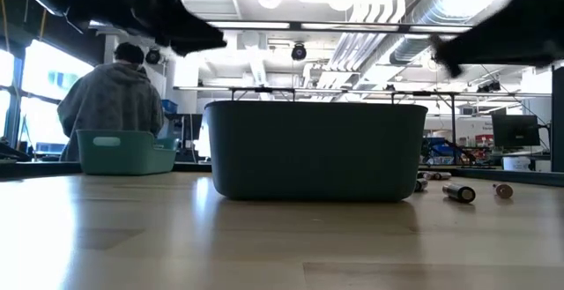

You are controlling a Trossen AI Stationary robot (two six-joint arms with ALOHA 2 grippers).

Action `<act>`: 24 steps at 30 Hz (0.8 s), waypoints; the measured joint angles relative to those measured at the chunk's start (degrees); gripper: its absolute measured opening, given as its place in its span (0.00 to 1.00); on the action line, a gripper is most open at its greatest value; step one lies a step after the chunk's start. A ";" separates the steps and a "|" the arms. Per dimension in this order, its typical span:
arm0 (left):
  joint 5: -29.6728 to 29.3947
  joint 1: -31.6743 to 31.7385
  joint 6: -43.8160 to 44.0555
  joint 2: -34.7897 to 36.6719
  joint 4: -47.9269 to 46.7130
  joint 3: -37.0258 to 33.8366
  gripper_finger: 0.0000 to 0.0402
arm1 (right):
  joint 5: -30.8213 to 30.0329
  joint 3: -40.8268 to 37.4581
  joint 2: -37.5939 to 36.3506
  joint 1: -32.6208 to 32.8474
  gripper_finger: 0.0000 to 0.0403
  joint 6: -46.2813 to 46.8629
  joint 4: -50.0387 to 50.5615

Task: Sort batteries
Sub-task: Put the black battery into the green bin

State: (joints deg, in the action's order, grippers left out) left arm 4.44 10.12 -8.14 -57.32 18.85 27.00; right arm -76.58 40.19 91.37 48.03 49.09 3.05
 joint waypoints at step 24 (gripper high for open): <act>1.02 -11.68 -2.59 -14.62 26.58 -0.02 0.46 | 75.17 0.22 4.18 -34.87 0.05 -72.72 -80.60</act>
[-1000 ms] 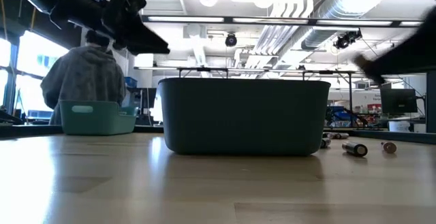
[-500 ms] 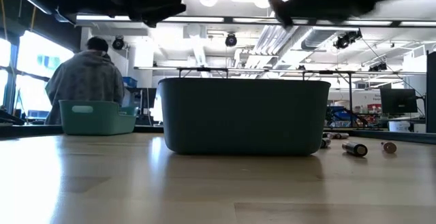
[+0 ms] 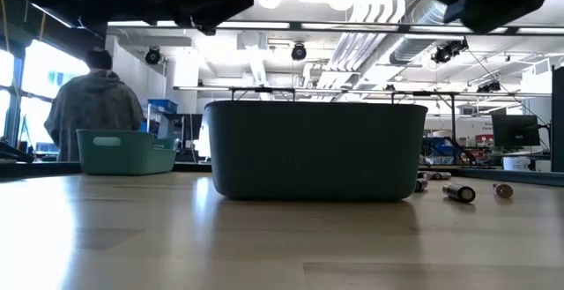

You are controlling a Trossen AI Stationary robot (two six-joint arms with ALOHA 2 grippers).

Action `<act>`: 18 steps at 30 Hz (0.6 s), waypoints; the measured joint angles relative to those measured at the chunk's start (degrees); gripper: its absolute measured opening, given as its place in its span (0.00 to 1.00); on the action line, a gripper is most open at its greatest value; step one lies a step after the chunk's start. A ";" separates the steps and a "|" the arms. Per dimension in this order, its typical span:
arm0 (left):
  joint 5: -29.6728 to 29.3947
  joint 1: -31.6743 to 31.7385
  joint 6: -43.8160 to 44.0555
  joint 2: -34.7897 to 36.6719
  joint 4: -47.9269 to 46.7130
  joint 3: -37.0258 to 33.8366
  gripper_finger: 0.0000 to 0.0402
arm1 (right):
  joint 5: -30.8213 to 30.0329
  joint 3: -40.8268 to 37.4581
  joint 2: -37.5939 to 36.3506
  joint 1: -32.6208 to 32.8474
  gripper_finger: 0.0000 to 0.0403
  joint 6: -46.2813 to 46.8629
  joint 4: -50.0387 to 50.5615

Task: Sort batteries
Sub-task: Put the black battery into the green bin

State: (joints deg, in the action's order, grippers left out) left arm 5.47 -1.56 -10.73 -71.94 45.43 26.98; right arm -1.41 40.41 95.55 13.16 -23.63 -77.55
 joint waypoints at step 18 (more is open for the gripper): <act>2.40 -2.26 3.85 0.01 4.32 0.17 0.46 | -8.45 12.46 11.41 -1.98 0.05 1.94 0.19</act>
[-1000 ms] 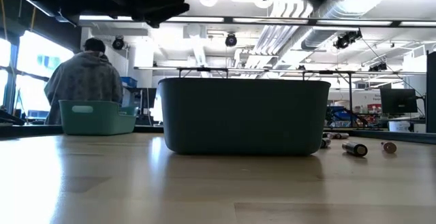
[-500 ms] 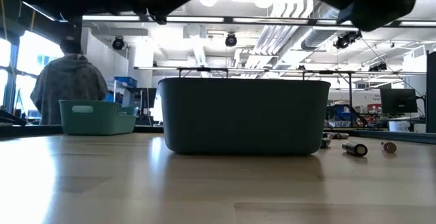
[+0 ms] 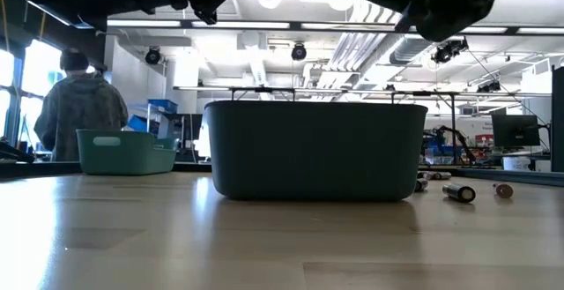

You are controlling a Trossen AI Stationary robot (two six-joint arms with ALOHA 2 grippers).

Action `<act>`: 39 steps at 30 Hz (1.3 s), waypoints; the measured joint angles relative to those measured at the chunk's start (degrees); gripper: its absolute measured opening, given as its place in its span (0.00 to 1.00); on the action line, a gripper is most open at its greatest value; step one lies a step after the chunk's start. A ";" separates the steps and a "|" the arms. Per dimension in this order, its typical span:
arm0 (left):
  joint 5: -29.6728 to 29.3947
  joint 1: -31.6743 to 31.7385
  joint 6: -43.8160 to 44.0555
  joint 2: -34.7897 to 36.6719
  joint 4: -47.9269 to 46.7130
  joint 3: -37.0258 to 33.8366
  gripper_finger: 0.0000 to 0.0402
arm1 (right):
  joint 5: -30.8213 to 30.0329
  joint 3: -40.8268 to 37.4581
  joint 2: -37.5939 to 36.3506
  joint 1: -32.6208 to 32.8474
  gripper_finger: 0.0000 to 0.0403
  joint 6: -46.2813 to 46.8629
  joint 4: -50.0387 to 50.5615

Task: Sort batteries
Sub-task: Put the black battery into the green bin

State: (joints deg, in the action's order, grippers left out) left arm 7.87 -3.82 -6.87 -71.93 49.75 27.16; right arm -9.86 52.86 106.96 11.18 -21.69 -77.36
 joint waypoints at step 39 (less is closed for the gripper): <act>-8.64 -1.23 -2.70 0.03 -6.26 0.07 0.08 | -3.90 0.96 -0.38 -0.76 0.33 2.62 8.79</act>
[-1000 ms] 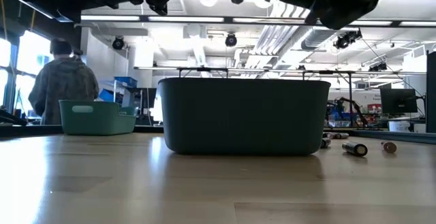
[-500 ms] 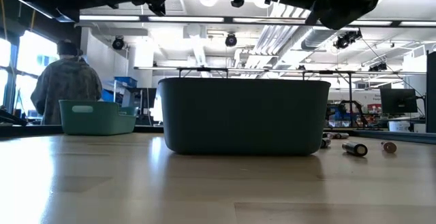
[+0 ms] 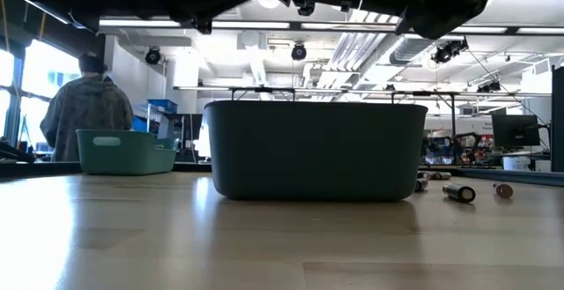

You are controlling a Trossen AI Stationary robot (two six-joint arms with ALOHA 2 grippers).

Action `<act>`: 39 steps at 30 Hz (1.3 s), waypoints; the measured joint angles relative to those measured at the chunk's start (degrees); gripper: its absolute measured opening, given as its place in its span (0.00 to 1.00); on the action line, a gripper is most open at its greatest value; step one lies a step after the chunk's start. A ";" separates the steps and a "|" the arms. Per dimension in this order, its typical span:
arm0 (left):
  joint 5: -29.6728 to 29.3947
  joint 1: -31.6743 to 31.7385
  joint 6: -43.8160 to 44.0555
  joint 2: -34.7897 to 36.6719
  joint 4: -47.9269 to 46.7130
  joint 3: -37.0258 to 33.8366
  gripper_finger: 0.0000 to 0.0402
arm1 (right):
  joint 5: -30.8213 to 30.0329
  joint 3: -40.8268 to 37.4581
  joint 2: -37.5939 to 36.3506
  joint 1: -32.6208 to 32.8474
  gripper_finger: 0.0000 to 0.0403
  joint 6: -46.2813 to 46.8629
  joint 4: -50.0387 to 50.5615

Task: Sort batteries
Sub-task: Put the black battery into the green bin

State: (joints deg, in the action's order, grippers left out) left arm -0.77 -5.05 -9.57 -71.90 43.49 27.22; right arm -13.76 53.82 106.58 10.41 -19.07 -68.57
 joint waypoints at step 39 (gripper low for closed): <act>-11.57 58.57 10.87 -14.81 -89.00 24.55 0.08 | -42.43 0.00 -10.57 20.83 0.43 -22.16 19.92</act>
State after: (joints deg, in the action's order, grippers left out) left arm -12.34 53.52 1.30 -86.71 -45.52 51.77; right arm -56.18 53.82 96.01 31.24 -41.23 -48.64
